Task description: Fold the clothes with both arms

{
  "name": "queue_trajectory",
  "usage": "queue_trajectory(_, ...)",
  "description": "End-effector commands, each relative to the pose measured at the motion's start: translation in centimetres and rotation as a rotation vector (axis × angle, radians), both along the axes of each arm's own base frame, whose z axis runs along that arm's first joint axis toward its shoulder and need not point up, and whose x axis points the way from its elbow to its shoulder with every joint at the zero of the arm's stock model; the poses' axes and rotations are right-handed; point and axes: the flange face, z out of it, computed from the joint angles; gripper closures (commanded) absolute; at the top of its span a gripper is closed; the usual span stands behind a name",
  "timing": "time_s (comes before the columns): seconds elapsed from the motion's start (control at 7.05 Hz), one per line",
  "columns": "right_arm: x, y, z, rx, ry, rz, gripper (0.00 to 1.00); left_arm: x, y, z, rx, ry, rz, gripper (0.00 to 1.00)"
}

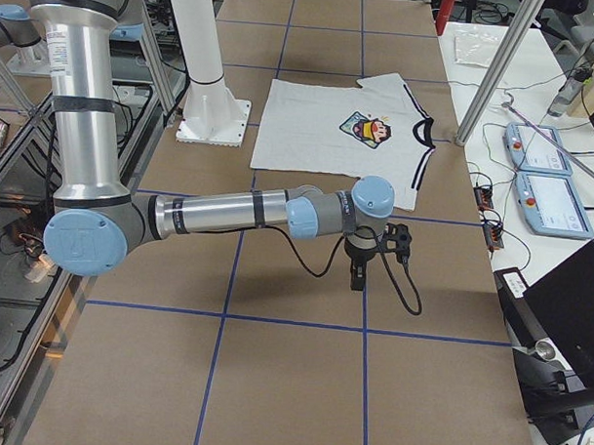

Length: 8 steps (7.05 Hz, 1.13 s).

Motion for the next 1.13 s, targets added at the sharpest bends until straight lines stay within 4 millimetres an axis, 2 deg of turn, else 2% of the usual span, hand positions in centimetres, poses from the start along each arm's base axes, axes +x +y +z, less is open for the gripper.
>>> queue_trajectory(0.0,0.2,0.3,0.6,-0.009,0.005,0.005,0.00,-0.9,0.1,0.4,0.000,-0.002,-0.016,0.00)
queue_trajectory(0.14,0.2,0.4,0.3,-0.002,0.003,0.005,0.00,-0.8,0.2,-0.6,0.018,-0.005,-0.015,0.00)
queue_trajectory(0.57,-0.7,0.5,0.1,0.041,-0.005,-0.013,0.00,-0.5,1.0,0.0,0.005,0.001,-0.011,0.00)
queue_trajectory(0.71,-1.6,0.5,0.1,0.032,-0.008,-0.018,0.00,-0.6,1.1,-0.6,0.020,0.005,-0.010,0.00)
queue_trajectory(0.99,-5.5,0.2,-0.4,0.006,-0.006,-0.047,0.00,-0.5,1.5,-1.3,0.033,0.007,-0.009,0.00)
